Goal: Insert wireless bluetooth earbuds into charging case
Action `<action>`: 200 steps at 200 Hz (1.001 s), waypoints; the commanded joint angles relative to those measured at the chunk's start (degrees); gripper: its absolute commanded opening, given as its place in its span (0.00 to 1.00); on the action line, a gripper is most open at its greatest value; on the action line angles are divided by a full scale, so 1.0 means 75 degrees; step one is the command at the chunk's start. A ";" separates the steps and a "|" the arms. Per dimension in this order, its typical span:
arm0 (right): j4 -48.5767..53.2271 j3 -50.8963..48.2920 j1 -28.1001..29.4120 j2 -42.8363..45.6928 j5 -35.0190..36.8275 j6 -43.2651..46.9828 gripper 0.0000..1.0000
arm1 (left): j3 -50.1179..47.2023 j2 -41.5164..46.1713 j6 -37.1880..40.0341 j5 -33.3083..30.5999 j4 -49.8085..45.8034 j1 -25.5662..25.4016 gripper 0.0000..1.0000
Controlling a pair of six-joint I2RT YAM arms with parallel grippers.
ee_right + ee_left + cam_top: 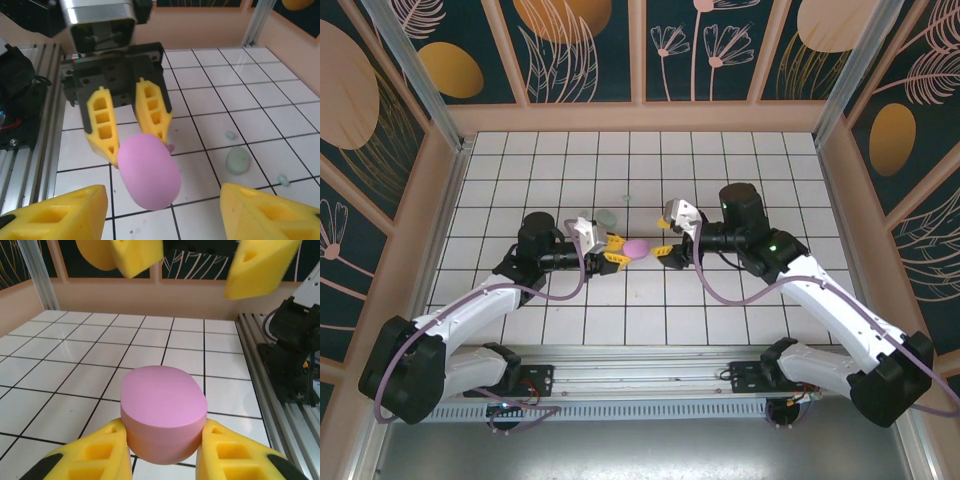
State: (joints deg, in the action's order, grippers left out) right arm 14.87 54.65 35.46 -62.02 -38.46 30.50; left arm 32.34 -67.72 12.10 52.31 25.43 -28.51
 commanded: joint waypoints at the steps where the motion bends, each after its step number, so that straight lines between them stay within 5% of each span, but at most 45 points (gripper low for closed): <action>1: -0.0131 -0.0104 0.0006 -0.0052 -0.0442 -0.0015 0.62 | 0.0049 0.0076 -0.0445 0.0298 0.0594 -0.0012 0.15; 122: 0.0812 0.0547 0.0508 -0.1025 -0.0638 0.1258 0.66 | 0.0449 0.0293 -0.0620 0.1191 0.0350 -0.0018 0.15; 169: 0.0828 0.0768 0.0598 -0.1309 -0.0758 0.1330 0.60 | 0.0677 0.0230 -0.0465 0.1308 0.0116 -0.0019 0.16; 200: 0.0842 0.0844 0.0607 -0.1414 -0.0746 0.1359 0.47 | 0.0771 0.0139 -0.0268 0.1310 -0.0074 -0.0018 0.17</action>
State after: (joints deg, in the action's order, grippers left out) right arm 20.23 59.00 39.55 -72.01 -42.11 39.18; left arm 36.16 -66.48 7.68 60.07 26.33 -28.51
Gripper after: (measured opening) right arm 0.521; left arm 0.264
